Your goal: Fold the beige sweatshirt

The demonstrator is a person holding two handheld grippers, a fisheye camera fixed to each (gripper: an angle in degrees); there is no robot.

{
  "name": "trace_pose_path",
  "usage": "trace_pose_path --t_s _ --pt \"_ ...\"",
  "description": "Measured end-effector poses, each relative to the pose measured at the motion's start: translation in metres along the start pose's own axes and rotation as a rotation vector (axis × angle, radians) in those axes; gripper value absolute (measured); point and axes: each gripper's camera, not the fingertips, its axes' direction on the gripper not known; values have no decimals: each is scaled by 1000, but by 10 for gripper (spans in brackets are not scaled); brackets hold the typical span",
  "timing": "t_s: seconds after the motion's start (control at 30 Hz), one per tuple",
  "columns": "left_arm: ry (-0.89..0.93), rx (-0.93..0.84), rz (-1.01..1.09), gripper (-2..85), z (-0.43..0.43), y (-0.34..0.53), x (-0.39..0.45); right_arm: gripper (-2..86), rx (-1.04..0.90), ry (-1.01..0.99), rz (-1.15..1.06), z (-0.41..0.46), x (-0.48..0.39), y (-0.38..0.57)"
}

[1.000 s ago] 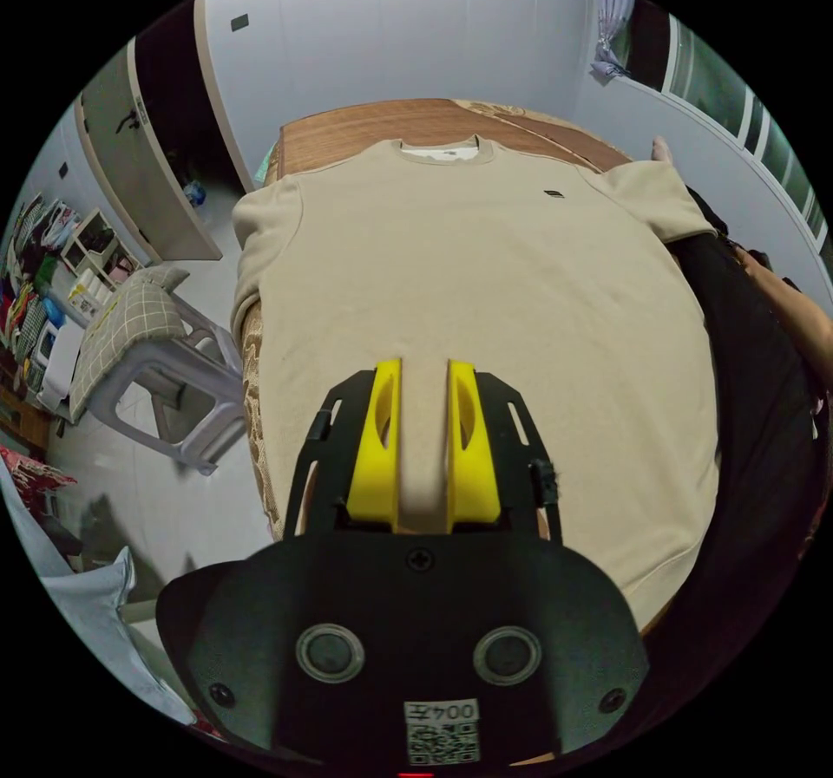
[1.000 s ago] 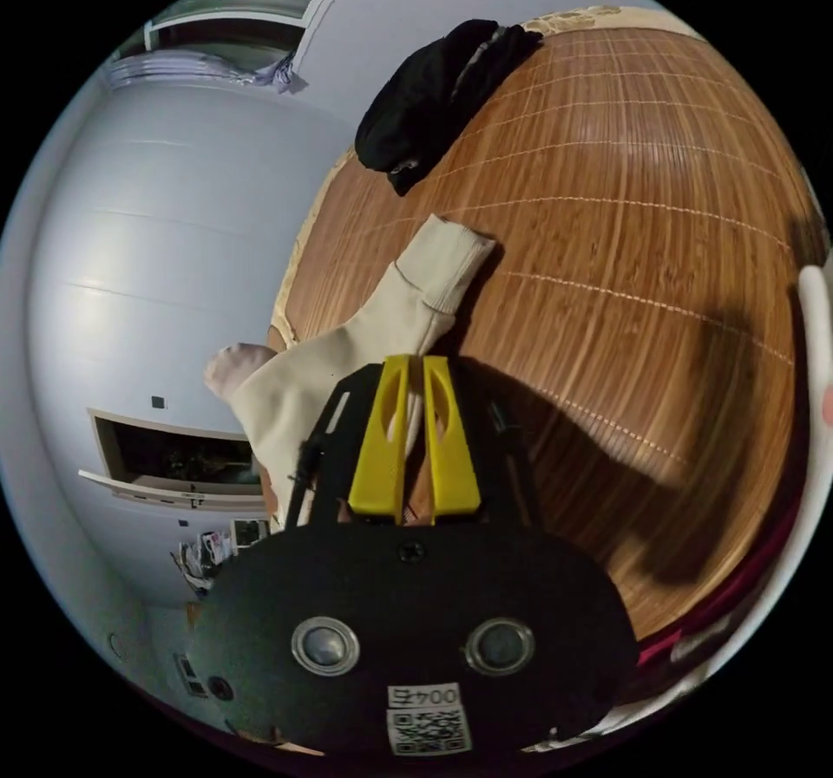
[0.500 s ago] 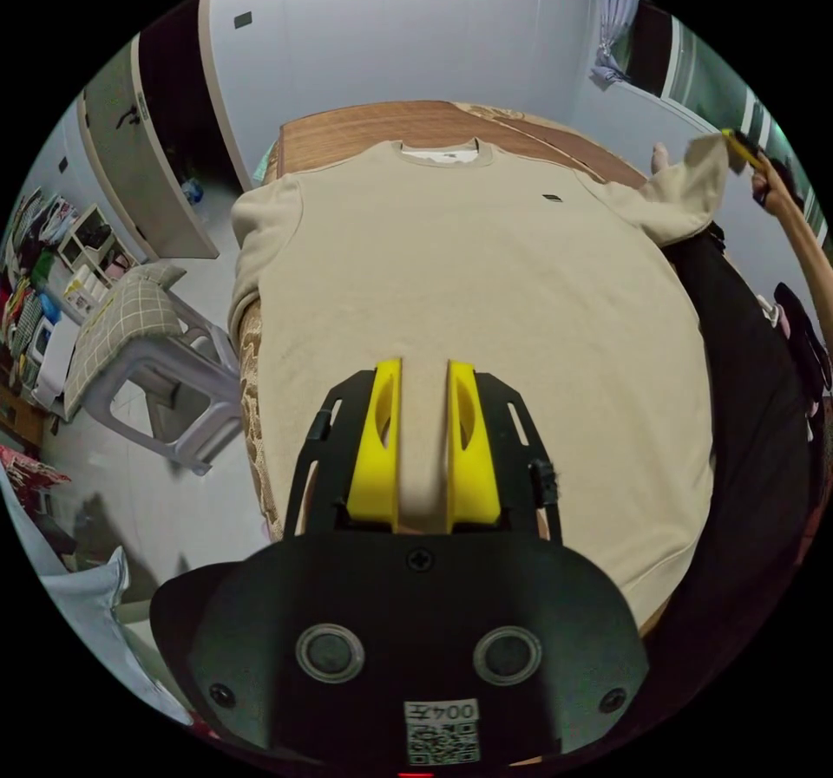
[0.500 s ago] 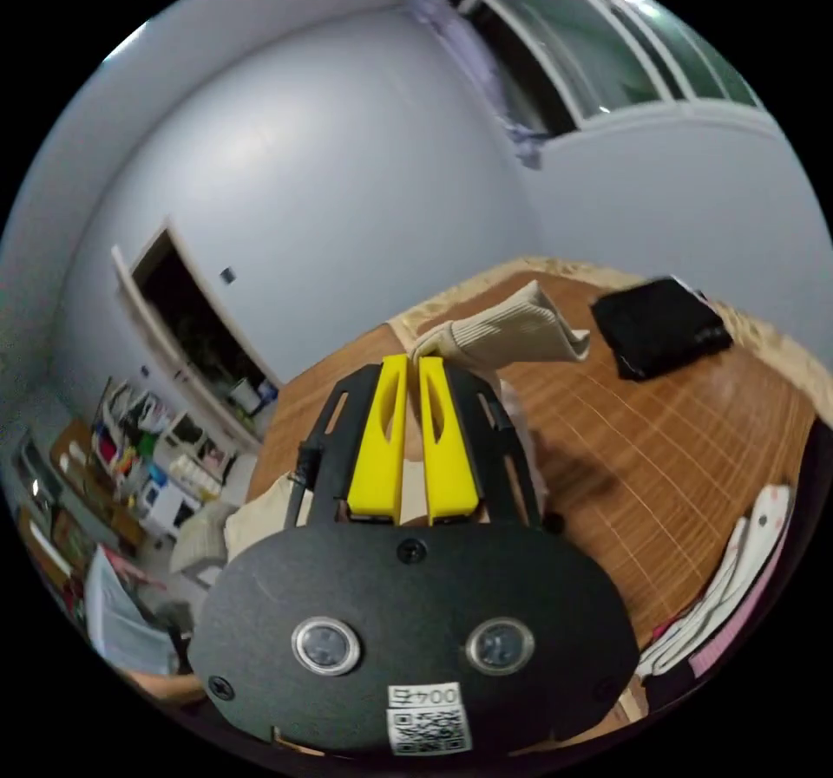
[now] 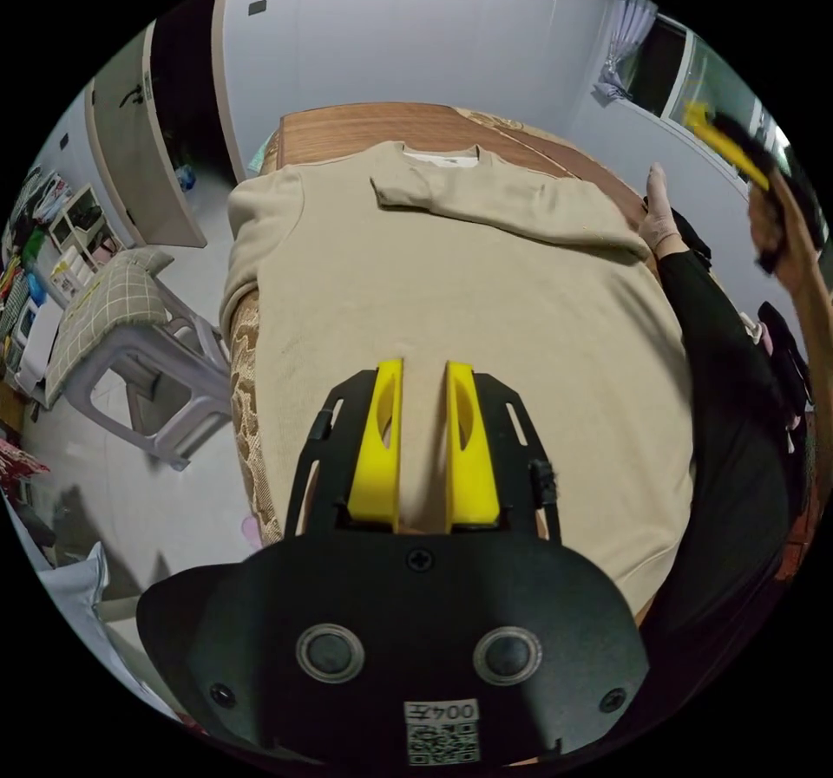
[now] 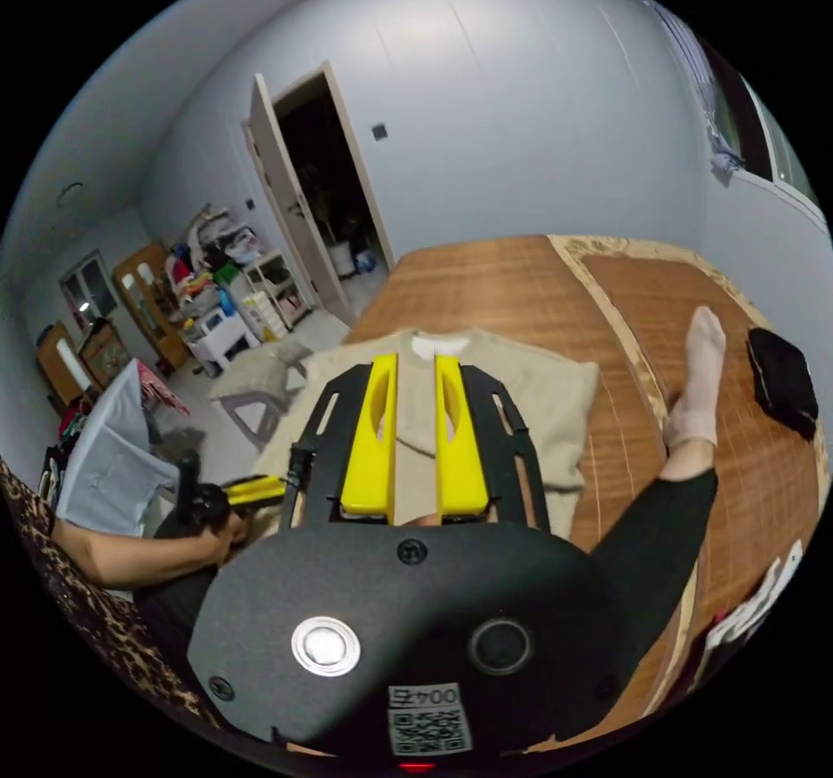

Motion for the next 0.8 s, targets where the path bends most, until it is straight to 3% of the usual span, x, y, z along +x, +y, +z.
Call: trace_pose_path --t_s 0.2,0.53,0.63,0.8 --pt "-11 -1 6 70 0 -10 -11 92 -157 80 120 43 41 45" --pt "4 -5 7 80 2 -29 -37 125 -114 49 508 67 180 45" --pt "67 -13 -11 91 2 -39 -52 137 -137 -17 614 79 228 46" --pt "294 27 -218 100 8 -76 -105 140 -226 -128 618 108 255 54"
